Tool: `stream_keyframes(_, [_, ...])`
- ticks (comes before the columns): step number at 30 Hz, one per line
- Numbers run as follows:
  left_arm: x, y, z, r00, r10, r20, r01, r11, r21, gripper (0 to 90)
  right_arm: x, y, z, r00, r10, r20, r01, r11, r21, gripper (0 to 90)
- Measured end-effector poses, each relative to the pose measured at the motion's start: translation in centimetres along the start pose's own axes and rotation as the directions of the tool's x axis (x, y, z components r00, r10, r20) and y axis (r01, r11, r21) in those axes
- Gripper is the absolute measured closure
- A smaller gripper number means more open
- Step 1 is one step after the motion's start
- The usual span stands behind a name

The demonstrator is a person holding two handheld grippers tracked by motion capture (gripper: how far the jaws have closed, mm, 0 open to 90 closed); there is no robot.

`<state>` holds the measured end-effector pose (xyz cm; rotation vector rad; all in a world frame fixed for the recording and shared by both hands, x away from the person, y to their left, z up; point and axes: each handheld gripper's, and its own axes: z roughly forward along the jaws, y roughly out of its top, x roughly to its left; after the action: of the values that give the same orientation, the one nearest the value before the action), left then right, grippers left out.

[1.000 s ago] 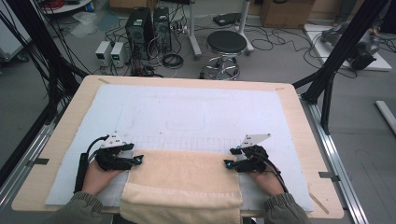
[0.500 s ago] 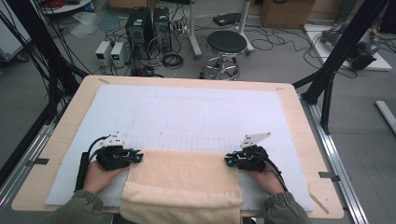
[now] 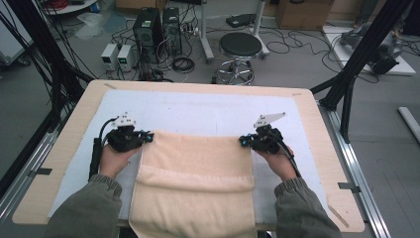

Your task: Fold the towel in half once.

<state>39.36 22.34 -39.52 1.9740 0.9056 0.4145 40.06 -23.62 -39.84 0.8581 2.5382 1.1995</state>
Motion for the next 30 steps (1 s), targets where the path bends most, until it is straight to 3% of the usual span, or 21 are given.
stream_keyframes(5, [1.3, 4.2, 1.2, 0.9990, 0.023, -0.039, -0.023, 0.9997, -0.003, 82.1, -2.7, 2.5, -0.3, 0.9980, 0.029, 0.055, -0.028, 0.999, -0.026, 84.6])
stream_keyframes(8, [1.6, 5.8, 1.8, 0.9976, 0.039, -0.057, -0.039, 0.9992, -0.010, 82.0, -3.9, 4.0, -0.7, 0.9957, 0.032, 0.086, -0.031, 0.999, -0.017, 84.5])
stream_keyframes(10, [1.6, 6.1, 2.2, 0.9965, 0.049, -0.067, -0.050, 0.9986, -0.017, 80.3, -4.5, 4.6, -0.9, 0.9949, 0.038, 0.094, -0.036, 0.999, -0.020, 83.2])
stream_keyframes(13, [1.7, 5.4, 2.6, 0.9975, 0.022, -0.067, -0.021, 0.9997, 0.009, 64.4, -4.8, 4.3, -0.6, 0.9963, 0.056, 0.065, -0.055, 0.998, -0.025, 67.1])
stream_keyframes(18, [1.3, 2.8, 1.9, 0.9999, 0.014, -0.009, -0.014, 0.9999, 0.000, 57.8, -3.8, 2.6, -0.7, 0.9972, 0.064, 0.037, -0.063, 0.998, -0.025, 54.8])
stream_keyframes(22, [0.5, 1.0, 1.1, 0.9982, 0.000, 0.060, 0.000, 1.0000, 0.001, 54.0, -2.5, 1.2, -1.1, 0.9974, 0.068, 0.024, -0.067, 0.997, -0.027, 47.7])
stream_keyframes(25, [-0.4, -0.2, 0.5, 0.9950, 0.014, 0.098, -0.012, 0.9997, -0.023, 52.2, -1.6, 0.5, -1.5, 0.9978, 0.066, 0.007, -0.066, 0.997, -0.042, 44.7])
stream_keyframes(28, [-1.4, -1.5, 0.0, 0.9927, 0.043, 0.113, -0.043, 0.9991, -0.003, 48.3, -0.4, -0.1, -1.8, 0.9983, 0.057, -0.011, -0.057, 0.997, -0.055, 43.0])
stream_keyframes(30, [-1.6, -2.2, -0.2, 0.9923, 0.036, 0.119, -0.037, 0.9992, 0.013, 45.1, 0.5, -0.6, -1.7, 0.9981, 0.057, -0.022, -0.058, 0.997, -0.054, 41.4])
